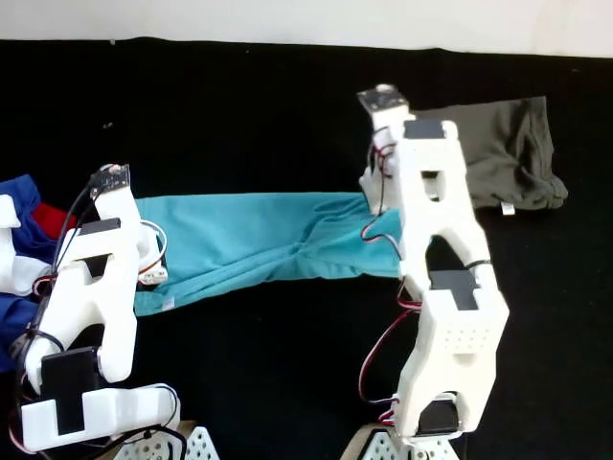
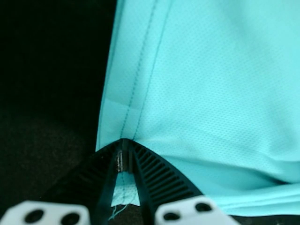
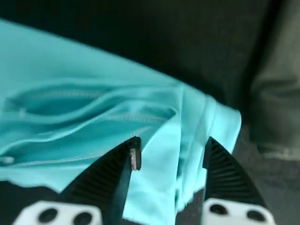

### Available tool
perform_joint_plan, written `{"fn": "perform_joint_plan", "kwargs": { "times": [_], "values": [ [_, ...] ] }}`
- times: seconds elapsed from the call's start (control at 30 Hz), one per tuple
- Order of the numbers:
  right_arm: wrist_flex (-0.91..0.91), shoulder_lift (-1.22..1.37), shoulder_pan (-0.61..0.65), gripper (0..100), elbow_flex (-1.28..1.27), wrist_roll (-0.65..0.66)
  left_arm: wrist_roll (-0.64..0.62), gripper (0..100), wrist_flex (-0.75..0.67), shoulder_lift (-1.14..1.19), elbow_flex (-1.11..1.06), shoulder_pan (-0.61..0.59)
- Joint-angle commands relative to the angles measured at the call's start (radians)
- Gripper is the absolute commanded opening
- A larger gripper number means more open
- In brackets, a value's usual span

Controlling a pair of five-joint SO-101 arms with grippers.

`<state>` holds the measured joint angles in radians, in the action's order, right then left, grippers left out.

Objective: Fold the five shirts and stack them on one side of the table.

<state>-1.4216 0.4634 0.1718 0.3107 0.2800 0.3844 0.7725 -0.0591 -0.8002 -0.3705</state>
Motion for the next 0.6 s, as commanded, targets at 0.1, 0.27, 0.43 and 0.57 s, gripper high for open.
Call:
{"fn": "perform_joint_plan", "kwargs": {
  "times": [0.1, 0.27, 0.43, 0.57],
  "values": [
    [-0.157, -0.16, 0.001, 17.2, 0.042, -0.011, -0.008, 1, -0.031, -0.001, 0.001, -0.019],
    [-0.255, -0.174, 0.082, 0.5, 0.036, 0.043, -0.008, 1, -0.031, -0.001, 0.001, -0.019],
    [-0.131, -0.174, 0.122, 0.8, -0.124, 0.044, -0.008, 1, -0.031, -0.001, 0.001, -0.019],
    [0.151, -0.174, 0.114, 0.7, -0.255, 0.038, -0.008, 1, -0.031, -0.001, 0.001, -0.019]
  ]
}}
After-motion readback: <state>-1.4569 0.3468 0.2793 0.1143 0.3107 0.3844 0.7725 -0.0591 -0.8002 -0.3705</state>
